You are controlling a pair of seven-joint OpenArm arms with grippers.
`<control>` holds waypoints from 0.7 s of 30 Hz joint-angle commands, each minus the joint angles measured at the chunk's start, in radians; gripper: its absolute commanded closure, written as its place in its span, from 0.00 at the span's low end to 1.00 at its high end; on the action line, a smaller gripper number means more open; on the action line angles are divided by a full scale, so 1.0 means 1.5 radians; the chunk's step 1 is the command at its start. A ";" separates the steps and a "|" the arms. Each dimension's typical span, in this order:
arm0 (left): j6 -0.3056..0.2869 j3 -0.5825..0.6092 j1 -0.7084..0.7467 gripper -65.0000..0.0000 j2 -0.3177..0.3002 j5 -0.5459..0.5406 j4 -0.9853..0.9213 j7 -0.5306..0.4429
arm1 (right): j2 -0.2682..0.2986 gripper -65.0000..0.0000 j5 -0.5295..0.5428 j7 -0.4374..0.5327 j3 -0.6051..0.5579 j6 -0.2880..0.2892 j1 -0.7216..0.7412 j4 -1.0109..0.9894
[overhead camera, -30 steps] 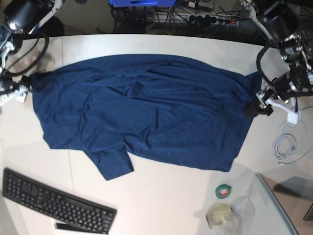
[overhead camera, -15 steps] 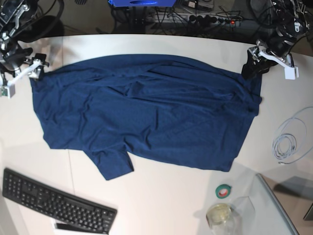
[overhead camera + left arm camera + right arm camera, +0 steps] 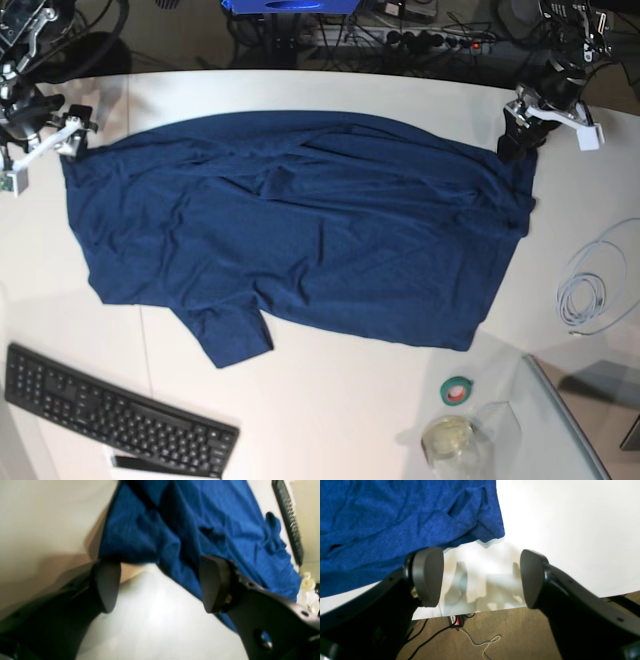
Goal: Layout the t-shirt on the table in an organized manner, then fold the t-shirt properly
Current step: 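Release and regrasp the shirt corners with both grippers, then hold the corners and drag the shirt edge along the table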
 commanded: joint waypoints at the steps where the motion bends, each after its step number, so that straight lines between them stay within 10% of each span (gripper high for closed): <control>1: 0.022 0.001 -0.001 0.27 -0.005 0.031 -0.007 0.027 | 0.005 0.31 0.005 0.010 0.002 0.004 0.001 0.009; 21: 0.022 -0.023 -0.047 0.27 -0.024 0.032 -0.085 0.011 | 0.006 0.31 0.005 0.011 0.002 0.004 0.000 0.009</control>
